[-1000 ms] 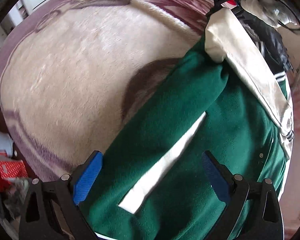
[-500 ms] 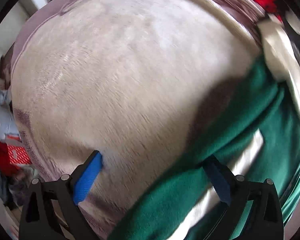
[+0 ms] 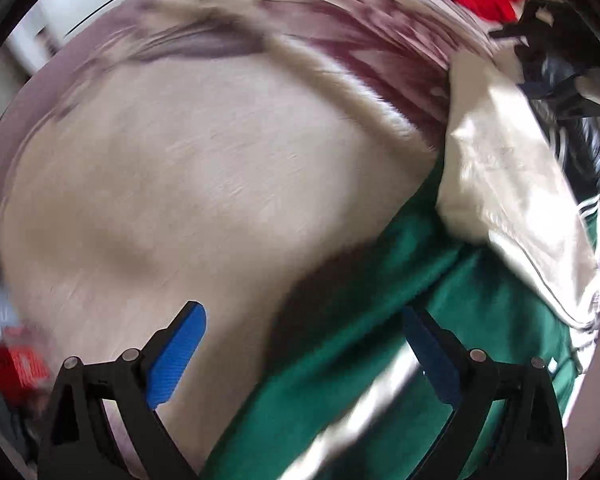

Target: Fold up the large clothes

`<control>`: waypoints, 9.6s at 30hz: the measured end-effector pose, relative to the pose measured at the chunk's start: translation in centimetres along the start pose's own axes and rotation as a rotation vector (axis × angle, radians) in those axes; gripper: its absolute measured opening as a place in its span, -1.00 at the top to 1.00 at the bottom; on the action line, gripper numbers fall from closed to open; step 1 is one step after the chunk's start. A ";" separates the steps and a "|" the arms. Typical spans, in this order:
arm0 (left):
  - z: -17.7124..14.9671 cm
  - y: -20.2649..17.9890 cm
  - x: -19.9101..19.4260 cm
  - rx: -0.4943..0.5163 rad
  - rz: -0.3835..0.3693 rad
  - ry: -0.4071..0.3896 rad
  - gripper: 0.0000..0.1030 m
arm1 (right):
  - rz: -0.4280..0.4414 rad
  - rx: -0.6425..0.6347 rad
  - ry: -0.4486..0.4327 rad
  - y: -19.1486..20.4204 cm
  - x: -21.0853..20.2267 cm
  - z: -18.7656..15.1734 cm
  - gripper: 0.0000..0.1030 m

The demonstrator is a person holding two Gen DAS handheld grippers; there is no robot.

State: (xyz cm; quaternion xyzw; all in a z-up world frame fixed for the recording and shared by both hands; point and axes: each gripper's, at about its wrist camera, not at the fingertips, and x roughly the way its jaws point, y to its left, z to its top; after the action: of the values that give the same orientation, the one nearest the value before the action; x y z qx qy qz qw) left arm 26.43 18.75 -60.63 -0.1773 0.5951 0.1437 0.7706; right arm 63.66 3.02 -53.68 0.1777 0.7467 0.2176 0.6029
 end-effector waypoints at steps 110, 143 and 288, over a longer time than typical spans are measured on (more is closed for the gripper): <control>-8.1 -13.9 -5.3 0.123 0.227 -0.149 -1.00 | -0.391 0.076 -0.349 -24.6 -18.4 -8.5 0.03; -9.2 -19.1 -9.1 0.270 0.071 -0.170 -1.00 | -0.277 0.355 -0.255 -35.9 -23.9 -28.1 -0.38; -12.9 4.8 -5.3 0.143 -0.522 0.107 0.78 | 0.392 0.435 -0.095 -23.4 1.9 -59.6 0.73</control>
State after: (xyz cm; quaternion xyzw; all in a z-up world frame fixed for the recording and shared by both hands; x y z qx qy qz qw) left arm 11.84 17.27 -58.94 -0.2770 0.5778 -0.1118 0.7595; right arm 4.91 -22.34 -57.20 0.4537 0.6983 0.1561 0.5312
